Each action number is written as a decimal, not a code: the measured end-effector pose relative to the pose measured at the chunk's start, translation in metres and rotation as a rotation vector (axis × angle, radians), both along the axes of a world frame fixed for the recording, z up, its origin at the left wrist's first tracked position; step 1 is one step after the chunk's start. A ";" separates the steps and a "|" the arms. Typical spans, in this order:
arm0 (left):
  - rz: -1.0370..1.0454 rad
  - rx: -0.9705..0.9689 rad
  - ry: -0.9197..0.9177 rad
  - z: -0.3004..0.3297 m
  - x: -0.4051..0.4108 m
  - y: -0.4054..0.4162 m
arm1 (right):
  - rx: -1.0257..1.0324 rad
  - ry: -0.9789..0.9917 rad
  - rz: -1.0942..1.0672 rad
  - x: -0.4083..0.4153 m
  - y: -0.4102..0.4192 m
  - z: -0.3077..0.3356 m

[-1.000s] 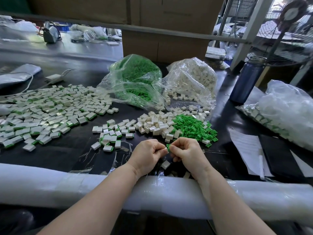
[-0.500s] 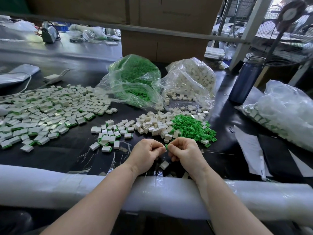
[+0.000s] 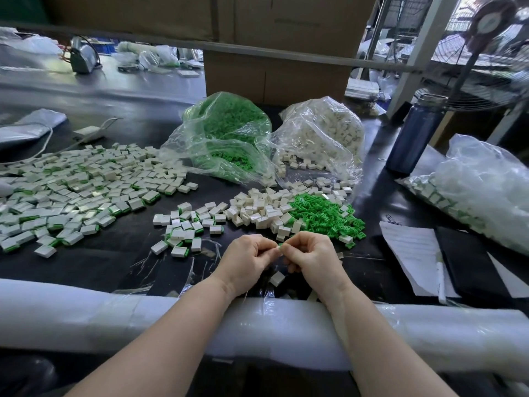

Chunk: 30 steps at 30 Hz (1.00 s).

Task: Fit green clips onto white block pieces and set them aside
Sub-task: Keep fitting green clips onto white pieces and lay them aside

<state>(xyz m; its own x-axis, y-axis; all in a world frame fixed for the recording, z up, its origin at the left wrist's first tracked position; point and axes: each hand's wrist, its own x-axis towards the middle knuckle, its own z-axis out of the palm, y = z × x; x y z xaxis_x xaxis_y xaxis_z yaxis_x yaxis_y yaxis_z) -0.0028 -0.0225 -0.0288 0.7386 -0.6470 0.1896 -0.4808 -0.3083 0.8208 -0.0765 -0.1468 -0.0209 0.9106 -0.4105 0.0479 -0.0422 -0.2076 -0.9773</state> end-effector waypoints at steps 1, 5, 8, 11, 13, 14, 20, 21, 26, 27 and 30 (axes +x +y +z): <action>0.010 -0.027 0.026 0.001 -0.001 0.000 | 0.031 -0.025 -0.025 0.000 0.000 0.000; 0.022 -0.103 0.128 0.005 -0.004 -0.002 | 0.095 -0.071 -0.044 0.002 -0.003 -0.002; 0.039 -0.119 0.183 0.005 -0.003 -0.002 | 0.114 -0.088 -0.027 0.002 -0.002 -0.003; 0.054 -0.102 0.182 0.005 -0.003 -0.002 | 0.133 -0.103 0.009 0.001 -0.001 -0.004; 0.054 -0.091 0.187 0.004 -0.002 -0.002 | 0.132 -0.105 0.035 0.000 -0.001 -0.004; 0.051 -0.098 0.202 0.004 -0.002 -0.002 | 0.132 -0.108 0.042 0.000 -0.001 -0.004; 0.026 -0.178 0.240 0.005 -0.002 -0.002 | 0.105 -0.114 0.016 0.003 -0.002 -0.006; 0.015 -0.183 0.228 0.006 -0.002 -0.002 | 0.095 -0.101 0.039 0.004 -0.001 -0.006; -0.031 -0.184 0.228 0.008 -0.003 -0.001 | 0.022 -0.044 0.155 0.003 -0.001 -0.002; -0.040 -0.177 0.224 0.008 -0.003 -0.001 | 0.042 -0.041 0.162 0.002 -0.002 -0.002; -0.071 -0.161 0.219 0.009 -0.005 -0.002 | 0.125 -0.044 0.161 0.000 -0.002 -0.001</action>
<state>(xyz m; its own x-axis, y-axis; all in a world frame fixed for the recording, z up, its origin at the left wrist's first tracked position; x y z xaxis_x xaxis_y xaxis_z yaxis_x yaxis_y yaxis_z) -0.0076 -0.0241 -0.0202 0.7270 -0.6733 0.1350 -0.3021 -0.1371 0.9433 -0.0760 -0.1491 -0.0217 0.9631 -0.2652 0.0468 0.0250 -0.0849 -0.9961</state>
